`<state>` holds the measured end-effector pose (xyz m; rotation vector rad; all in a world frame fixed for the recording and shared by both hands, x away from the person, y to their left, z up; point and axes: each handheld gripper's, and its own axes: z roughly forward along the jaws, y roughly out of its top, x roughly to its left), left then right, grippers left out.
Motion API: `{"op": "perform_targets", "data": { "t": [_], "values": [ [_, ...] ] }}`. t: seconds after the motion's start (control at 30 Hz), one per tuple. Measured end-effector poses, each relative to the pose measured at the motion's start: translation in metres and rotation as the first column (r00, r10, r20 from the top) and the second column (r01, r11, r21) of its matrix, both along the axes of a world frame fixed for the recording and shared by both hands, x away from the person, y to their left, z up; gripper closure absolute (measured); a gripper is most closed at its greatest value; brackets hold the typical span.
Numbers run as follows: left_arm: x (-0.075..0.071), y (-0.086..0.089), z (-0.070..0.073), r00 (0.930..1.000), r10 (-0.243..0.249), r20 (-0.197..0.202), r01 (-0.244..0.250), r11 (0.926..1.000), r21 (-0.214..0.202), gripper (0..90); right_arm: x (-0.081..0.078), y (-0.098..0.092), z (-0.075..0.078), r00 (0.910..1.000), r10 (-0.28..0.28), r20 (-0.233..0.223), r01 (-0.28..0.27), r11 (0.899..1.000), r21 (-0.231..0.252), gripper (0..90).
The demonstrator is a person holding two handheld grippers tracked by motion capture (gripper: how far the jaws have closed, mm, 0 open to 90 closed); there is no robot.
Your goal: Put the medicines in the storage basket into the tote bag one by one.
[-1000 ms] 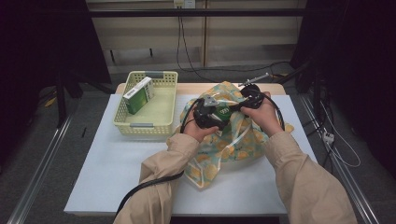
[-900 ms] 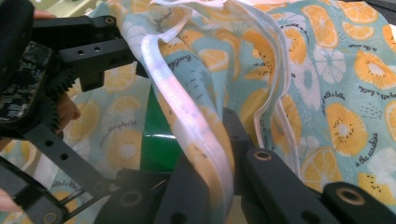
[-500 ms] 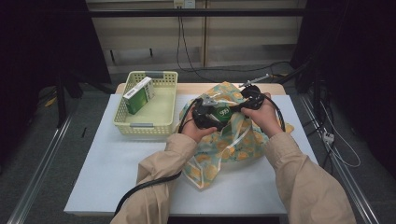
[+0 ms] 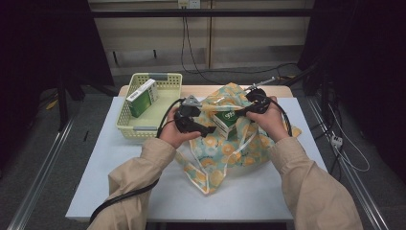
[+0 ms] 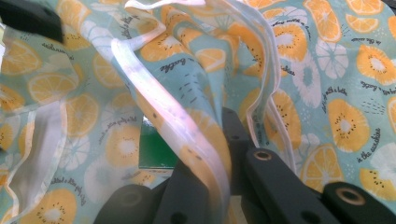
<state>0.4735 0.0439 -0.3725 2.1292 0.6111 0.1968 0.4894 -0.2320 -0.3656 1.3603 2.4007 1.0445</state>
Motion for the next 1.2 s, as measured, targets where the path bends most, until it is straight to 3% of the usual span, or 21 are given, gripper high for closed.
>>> {"op": "perform_targets", "data": {
  "t": [0.07,0.13,0.27,0.47,0.67,1.0,1.2],
  "values": [
    [0.003,0.012,0.004,0.9999,0.013,-0.009,-0.013,0.9999,-0.009,9.8,0.000,-0.001,0.001,1.0000,-0.003,0.001,0.003,1.000,0.001,90.0],
    [0.005,0.022,0.009,0.9998,0.022,0.001,-0.022,0.9997,0.011,9.9,0.000,-0.001,0.001,1.0000,-0.003,0.004,0.003,1.000,0.003,90.0],
    [0.012,0.040,0.018,0.9988,0.048,-0.008,-0.048,0.9988,-0.006,9.6,0.000,-0.001,0.001,1.0000,-0.004,0.004,0.004,1.000,0.002,90.0],
    [0.028,0.068,0.025,0.9935,0.114,0.002,-0.114,0.9934,0.015,9.4,-0.001,-0.004,0.003,1.0000,-0.007,0.007,0.007,1.000,0.001,90.0],
    [0.045,0.088,0.023,0.9842,0.177,-0.002,-0.177,0.9832,0.045,9.0,-0.001,-0.006,0.004,0.9999,-0.008,0.008,0.008,1.000,0.000,90.0],
    [0.067,0.107,0.019,0.9733,0.228,0.024,-0.230,0.9703,0.076,9.1,0.000,-0.007,0.003,1.0000,-0.008,-0.001,0.008,1.000,0.009,90.0],
    [0.078,0.116,0.012,0.9649,0.263,0.003,-0.262,0.9622,0.074,9.3,0.000,-0.009,0.004,1.0000,-0.008,0.001,0.008,1.000,0.014,90.0]
  ]
}}
